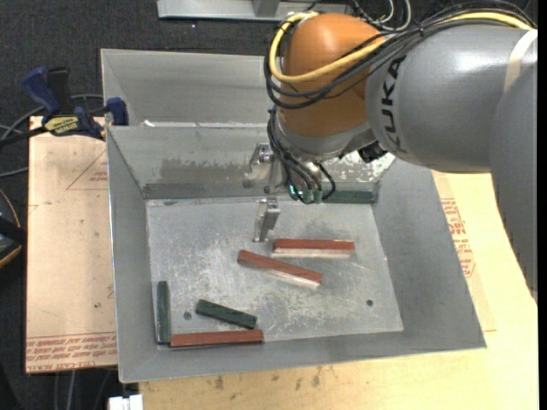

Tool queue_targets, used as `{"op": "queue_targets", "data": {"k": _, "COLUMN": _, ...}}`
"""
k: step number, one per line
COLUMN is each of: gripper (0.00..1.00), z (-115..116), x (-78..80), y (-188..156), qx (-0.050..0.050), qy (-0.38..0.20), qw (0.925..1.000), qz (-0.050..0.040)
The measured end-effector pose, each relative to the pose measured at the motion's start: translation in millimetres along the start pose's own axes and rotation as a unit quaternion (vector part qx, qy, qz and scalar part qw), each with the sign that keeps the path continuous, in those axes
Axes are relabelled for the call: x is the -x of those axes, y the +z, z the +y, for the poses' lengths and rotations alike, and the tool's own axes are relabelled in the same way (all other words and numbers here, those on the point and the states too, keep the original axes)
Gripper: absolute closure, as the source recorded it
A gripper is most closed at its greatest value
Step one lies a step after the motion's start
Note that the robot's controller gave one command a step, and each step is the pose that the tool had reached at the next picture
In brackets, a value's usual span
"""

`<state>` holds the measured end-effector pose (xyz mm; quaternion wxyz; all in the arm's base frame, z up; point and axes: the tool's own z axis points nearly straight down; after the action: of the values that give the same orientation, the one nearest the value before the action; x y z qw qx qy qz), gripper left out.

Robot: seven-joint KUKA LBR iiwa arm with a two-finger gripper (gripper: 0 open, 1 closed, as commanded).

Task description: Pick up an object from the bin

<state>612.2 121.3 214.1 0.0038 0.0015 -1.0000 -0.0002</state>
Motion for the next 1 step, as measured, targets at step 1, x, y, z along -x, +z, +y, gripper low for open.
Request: {"op": "queue_targets", "data": {"k": 1, "gripper": 0.0, "z": -0.7, "x": 1.6, "y": -5.1, "qx": 0.0, "qy": 0.001, "qw": 1.0, "qz": -0.0043}}
